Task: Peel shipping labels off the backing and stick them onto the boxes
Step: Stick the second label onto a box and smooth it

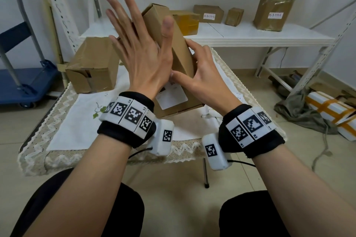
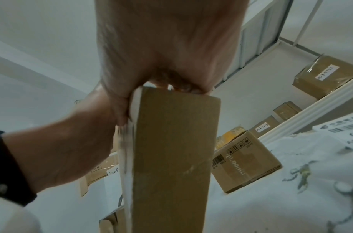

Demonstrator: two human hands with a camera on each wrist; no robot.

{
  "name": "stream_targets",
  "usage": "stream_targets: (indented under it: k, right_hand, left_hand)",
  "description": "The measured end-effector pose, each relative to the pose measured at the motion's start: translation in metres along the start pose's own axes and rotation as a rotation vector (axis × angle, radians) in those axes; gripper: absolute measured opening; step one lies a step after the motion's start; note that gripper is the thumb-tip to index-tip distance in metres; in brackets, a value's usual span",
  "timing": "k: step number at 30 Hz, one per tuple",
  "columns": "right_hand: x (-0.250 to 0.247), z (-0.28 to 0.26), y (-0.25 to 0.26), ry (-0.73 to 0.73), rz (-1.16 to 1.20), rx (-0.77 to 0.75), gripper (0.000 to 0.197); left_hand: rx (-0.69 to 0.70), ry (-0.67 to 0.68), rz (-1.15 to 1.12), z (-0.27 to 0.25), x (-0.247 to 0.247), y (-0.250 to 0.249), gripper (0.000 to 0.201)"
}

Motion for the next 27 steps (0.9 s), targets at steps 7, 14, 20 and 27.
stream_targets:
  k: [7,14,20,27]
  right_hand:
    - [0.007,-0.001,0.002,-0.007,-0.041,-0.022,0.080]
    - [0.004,-0.001,0.000,-0.047,-0.007,0.032,0.083]
    - [-0.007,0.001,-0.022,-0.268,0.343,0.287,0.089]
    - [-0.010,-0.003,-0.031,-0.345,0.666,0.406,0.062]
  left_hand:
    - [0.042,-0.001,0.043,-0.007,0.006,-0.008,0.097]
    - [0.023,-0.030,-0.023,0.002,-0.006,-0.001,0.095]
    - [0.143,0.200,0.096,-0.021,0.030,-0.012,0.098]
    - [0.188,0.385,0.197,-0.034,0.052,-0.009,0.093]
Point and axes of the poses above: each hand's wrist, its own z-axis towards the middle knuckle, its own x-axis out of the palm, y = z × x, the point moved 7 cm from there along z, towards the middle knuckle, and after that the axes turned 6 degrees about -x, right-handed, at the moved point
